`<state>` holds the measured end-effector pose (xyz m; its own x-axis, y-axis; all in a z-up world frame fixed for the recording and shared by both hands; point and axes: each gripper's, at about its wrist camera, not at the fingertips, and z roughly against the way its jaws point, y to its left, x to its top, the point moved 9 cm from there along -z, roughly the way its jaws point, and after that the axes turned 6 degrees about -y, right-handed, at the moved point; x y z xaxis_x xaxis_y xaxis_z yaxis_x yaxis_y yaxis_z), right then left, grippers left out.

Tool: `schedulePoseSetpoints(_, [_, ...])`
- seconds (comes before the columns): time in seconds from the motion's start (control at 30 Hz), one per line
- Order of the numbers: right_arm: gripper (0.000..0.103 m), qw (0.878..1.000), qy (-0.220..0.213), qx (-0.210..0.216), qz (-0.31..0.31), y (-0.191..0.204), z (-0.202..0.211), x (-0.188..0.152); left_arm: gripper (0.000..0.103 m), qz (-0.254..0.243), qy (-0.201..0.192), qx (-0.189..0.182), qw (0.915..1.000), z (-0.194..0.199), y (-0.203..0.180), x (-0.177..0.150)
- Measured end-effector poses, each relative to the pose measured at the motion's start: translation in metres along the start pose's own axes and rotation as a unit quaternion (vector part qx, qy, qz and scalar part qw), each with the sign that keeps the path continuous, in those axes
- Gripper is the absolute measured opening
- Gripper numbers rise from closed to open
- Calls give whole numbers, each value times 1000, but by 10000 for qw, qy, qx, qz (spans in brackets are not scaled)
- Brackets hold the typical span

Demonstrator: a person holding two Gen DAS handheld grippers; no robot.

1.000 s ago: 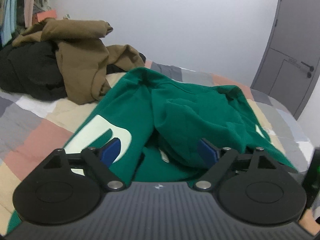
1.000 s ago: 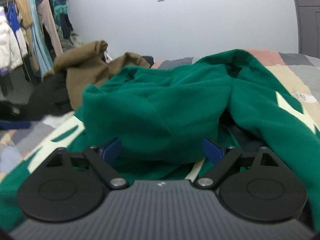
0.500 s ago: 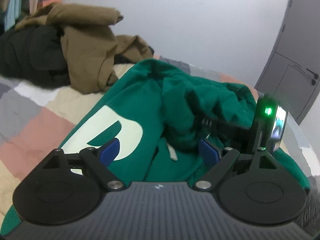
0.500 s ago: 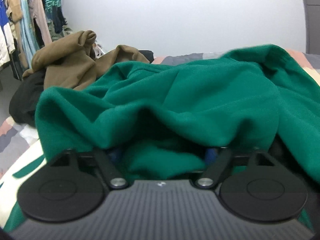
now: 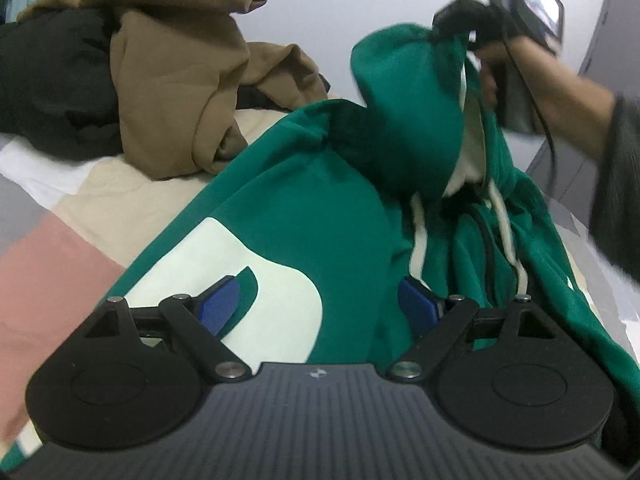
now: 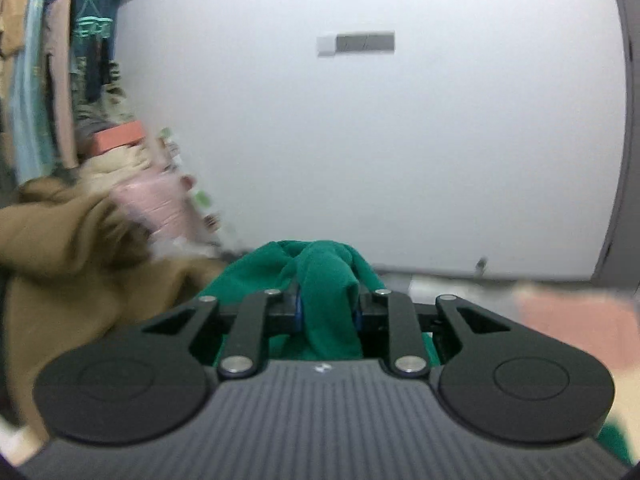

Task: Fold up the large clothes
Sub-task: 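Grasp the hood with the right gripper and pull it away from the left gripper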

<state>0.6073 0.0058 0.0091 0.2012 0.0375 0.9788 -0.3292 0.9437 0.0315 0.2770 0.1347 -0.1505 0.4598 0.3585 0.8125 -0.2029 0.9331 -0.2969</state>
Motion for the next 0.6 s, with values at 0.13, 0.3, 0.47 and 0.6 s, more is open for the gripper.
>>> schedulePoseSetpoints(0.13, [24, 9989, -237, -402, -75, -17, -52, 32, 89, 30, -13, 1, 10000, -18, 2, -2])
schedulePoseSetpoints(0.3, [26, 9963, 20, -829, -211, -41, -99, 11, 89, -52, -69, 28, 10000, -32, 1, -3])
schedulePoseSetpoints(0.47, [33, 9951, 426, -668, -593, -58, -105, -34, 89, 110, -63, 19, 9999, -38, 4, -4])
schedulePoseSetpoints(0.6, [74, 9950, 383, -489, -778, -65, -76, -54, 89, 35, -46, -15, 10000, -37, 1, -4])
